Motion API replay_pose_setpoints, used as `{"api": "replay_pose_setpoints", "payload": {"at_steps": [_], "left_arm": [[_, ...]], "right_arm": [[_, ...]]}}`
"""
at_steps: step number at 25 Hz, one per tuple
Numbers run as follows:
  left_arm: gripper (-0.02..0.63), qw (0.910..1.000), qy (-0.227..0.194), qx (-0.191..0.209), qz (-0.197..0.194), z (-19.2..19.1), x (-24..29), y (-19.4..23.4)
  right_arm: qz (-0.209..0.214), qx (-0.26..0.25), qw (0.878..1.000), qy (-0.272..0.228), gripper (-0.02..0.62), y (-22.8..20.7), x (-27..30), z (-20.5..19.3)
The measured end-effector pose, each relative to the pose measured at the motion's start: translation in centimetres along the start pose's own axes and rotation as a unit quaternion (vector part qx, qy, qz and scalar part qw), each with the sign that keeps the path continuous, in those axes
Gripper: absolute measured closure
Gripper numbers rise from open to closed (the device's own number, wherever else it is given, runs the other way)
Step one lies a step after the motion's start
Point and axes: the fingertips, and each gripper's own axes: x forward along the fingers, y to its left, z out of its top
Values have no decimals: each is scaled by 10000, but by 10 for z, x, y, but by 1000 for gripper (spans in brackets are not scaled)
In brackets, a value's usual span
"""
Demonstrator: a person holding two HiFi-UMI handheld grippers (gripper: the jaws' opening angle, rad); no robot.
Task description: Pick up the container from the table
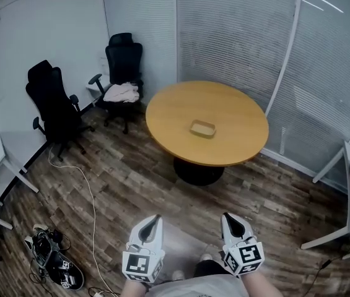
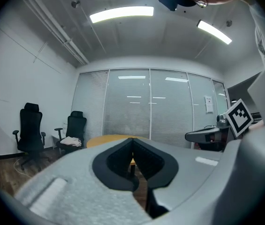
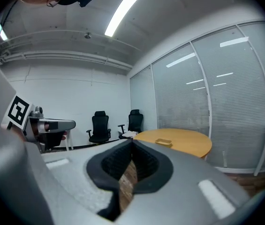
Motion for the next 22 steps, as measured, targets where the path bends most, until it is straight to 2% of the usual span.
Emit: {"api": "replay_pose_setpoints", "payload": {"at_steps": [9, 16, 22], "left_arm": [[600, 9994, 109, 24, 325, -6, 80, 49], [600, 9989, 33, 87, 464, 17, 200, 75], [600, 9986, -31, 72, 524, 31, 297, 78]], "right_arm": [[289, 8, 9996, 3, 592, -34, 105, 8], [371, 15, 9993, -59, 592, -111, 210, 38], [385, 49, 9992, -38, 592, -184, 274, 55]]}}
